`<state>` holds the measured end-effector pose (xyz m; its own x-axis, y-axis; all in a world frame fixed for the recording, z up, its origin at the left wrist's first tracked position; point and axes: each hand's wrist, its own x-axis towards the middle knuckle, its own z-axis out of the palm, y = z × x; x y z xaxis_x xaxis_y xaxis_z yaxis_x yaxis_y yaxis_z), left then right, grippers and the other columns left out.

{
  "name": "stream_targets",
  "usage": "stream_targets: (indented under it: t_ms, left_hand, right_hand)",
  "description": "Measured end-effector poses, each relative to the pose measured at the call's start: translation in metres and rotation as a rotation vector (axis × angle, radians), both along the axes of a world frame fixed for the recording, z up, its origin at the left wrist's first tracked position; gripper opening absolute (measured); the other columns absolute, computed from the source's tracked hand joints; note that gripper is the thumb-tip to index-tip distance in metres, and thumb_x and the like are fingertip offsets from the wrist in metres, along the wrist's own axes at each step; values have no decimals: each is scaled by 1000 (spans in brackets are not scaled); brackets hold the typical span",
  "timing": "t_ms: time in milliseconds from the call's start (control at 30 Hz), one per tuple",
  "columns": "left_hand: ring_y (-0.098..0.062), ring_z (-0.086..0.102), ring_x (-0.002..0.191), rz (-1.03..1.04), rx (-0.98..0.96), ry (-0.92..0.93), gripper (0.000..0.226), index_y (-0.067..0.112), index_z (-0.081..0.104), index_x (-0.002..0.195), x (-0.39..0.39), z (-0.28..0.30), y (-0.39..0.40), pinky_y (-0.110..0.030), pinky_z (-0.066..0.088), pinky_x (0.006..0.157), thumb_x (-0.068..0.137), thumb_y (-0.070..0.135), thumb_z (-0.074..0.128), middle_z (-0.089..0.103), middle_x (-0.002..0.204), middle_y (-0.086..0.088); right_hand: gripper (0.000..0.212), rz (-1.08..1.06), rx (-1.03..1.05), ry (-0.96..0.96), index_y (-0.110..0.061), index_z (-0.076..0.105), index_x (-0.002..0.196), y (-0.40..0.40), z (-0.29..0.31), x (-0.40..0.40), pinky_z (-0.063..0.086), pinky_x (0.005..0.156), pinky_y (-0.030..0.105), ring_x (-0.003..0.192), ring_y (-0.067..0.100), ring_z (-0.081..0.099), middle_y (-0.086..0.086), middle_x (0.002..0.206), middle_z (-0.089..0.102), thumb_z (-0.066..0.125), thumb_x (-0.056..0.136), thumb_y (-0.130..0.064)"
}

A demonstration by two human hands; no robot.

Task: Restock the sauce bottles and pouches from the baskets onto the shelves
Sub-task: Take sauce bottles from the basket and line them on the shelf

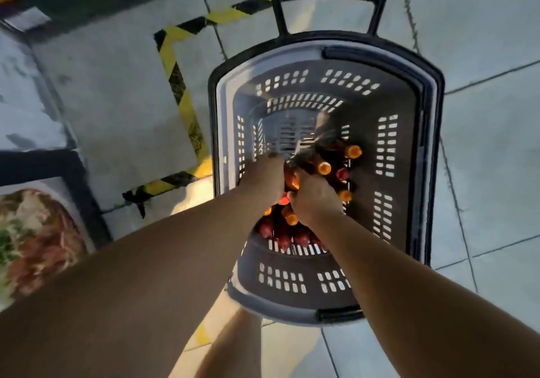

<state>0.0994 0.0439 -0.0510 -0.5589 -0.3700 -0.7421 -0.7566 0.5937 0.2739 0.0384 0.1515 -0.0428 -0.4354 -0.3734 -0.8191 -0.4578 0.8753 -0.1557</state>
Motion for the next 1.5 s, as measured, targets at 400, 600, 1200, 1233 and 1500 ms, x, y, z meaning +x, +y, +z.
stream_targets:
  t_ms: [400, 600, 1200, 1233, 1500]
  left_hand:
    - [-27, 53, 79, 118, -20, 72, 38, 22, 53, 123, -4, -45, 5, -30, 31, 51, 90, 3, 50, 49, 85, -3]
    - [-24, 59, 73, 217, 6, 210, 37, 22, 55, 120, 9, -5, 7, -31, 41, 54, 89, 5, 64, 53, 80, 1]
    - [-1, 57, 68, 600, 57, 649, 20, 40, 60, 103, 189, 277, 75, -9, 39, 55, 90, 34, 74, 57, 76, 22]
    - [-3, 56, 64, 608, 60, 659, 20, 39, 61, 105, 205, 295, 83, -11, 39, 53, 91, 33, 74, 57, 75, 20]
    - [-10, 62, 73, 637, 77, 688, 35, 40, 66, 117, 355, 452, 166, -26, 50, 60, 88, 24, 78, 68, 92, 17]
  right_hand:
    - [39, 2, -141, 150, -29, 52, 129, 9, -55, -1, 59, 73, 42, 94, 33, 71, 7, 99, 70, 67, 95, -19]
    - [31, -202, -352, 156, -29, 59, 119, 23, -16, 0, 60, 70, 35, 82, 18, 72, -4, 92, 73, 70, 91, -27]
    - [27, -624, -660, 330, -34, 66, 101, 168, 283, 98, 38, 45, 7, 64, 4, 63, -14, 77, 68, 77, 82, -19]
    - [29, -611, -674, 362, -35, 66, 102, 180, 303, 109, 40, 47, 8, 65, 7, 63, -14, 76, 68, 78, 81, -19]
    - [31, -614, -943, 437, -22, 70, 105, 279, 462, 220, 41, 57, 4, 64, 5, 63, -10, 76, 69, 77, 76, -19]
